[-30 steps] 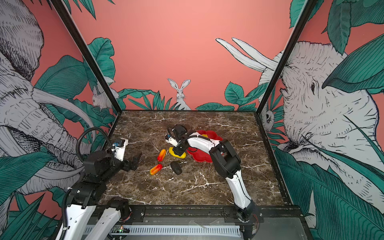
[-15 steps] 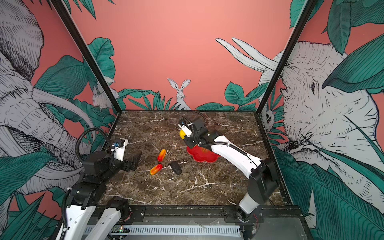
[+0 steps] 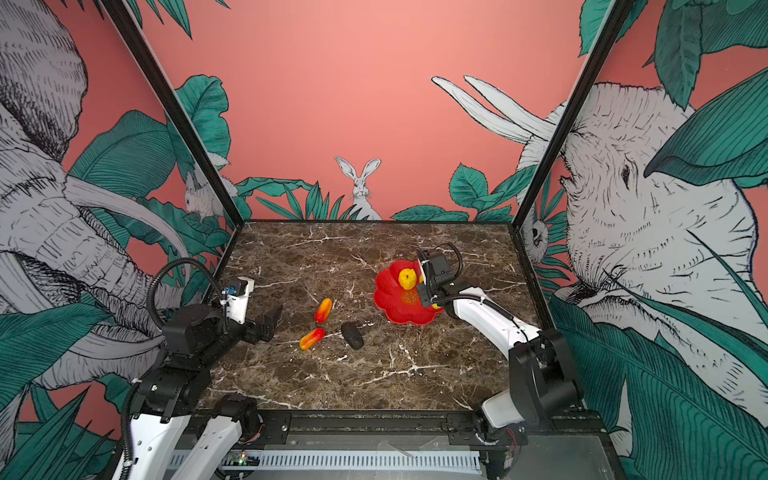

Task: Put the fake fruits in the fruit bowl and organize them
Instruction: 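Place the yellow mango in the red bowl beside the apple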

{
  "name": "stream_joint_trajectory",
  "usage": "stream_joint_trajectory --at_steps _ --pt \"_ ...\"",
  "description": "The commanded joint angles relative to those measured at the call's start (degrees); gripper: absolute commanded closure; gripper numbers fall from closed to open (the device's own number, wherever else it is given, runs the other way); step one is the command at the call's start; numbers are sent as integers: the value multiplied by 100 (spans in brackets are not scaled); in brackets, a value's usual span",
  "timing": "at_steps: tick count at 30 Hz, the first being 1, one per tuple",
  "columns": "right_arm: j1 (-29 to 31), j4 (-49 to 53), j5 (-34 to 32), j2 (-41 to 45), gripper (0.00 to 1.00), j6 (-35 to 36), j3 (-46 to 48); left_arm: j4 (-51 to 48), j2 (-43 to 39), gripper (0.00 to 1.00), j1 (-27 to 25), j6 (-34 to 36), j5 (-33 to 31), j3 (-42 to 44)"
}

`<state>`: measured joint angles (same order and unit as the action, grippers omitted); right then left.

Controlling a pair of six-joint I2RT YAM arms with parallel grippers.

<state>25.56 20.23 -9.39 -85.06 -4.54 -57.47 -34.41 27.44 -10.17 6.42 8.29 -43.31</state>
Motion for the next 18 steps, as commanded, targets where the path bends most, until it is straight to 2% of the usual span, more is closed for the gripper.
stream_joint_trajectory --at_steps 1,7,18 --pt "-7 -369 -19 -320 83 -12 -197 -30 -72 0 24 -61 -16 23" --pt "-73 -450 -175 -896 83 -77 -403 -27 -133 0 24 -62 -67 42" --pt "-153 -631 -180 -1420 82 -258 -552 -1 -33 0 23 -41 -96 33"
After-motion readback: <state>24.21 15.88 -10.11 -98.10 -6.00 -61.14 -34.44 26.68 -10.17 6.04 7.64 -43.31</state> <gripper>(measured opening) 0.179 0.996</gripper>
